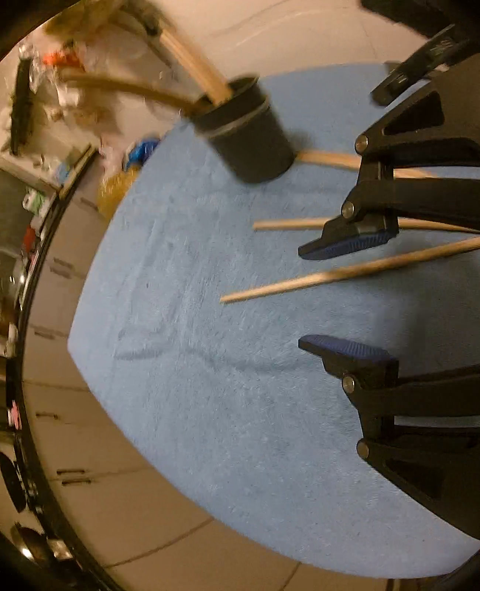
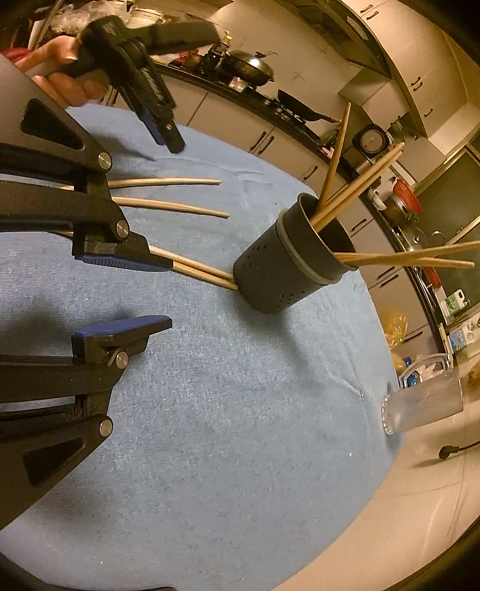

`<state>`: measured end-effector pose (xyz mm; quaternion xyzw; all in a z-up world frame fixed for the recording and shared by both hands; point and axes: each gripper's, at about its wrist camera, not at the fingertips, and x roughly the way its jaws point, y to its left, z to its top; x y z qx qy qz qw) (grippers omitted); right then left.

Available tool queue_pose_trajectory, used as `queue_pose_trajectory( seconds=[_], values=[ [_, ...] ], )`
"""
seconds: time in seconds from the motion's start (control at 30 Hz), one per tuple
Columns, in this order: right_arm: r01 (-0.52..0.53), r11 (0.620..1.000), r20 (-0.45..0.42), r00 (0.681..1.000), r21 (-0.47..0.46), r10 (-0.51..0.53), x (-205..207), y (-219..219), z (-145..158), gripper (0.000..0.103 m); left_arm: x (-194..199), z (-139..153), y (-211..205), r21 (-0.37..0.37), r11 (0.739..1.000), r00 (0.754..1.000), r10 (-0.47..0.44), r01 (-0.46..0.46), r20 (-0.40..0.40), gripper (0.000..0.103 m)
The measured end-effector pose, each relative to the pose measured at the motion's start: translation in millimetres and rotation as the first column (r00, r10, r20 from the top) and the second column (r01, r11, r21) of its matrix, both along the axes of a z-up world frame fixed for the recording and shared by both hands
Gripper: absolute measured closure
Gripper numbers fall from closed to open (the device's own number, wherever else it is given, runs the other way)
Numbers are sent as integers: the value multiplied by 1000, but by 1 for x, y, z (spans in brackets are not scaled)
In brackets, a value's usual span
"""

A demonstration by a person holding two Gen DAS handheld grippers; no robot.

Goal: Organize utensils
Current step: 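Grasp a chopstick with the left tool while the right tool grasps another, then lift both chopsticks upright and carry them over the black cup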

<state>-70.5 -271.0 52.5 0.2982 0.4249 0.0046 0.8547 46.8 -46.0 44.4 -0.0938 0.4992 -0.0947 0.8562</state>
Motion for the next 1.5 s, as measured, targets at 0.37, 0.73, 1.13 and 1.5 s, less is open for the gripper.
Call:
queue_pose_trajectory(
  seconds=[0.37,0.73,1.13,1.5],
  values=[
    [-13,999,-70,997,46,16,24,3,-5,89,11,-19,-27,116,990,997,-81,80,5,96],
    [-38,999,-162,986,14,40,69,29,-18,93,-11,-25,-8,82,989,983,-130,120,126,96],
    [-76,980,-223,974,-183,34,91,59,-22,94,-14,-27,-6,79,989,980,-138,128,146,96],
    [-56,991,-74,996,-124,47,59,46,-3,97,-15,-22,0,35,994,979,-111,106,173,97]
  ],
)
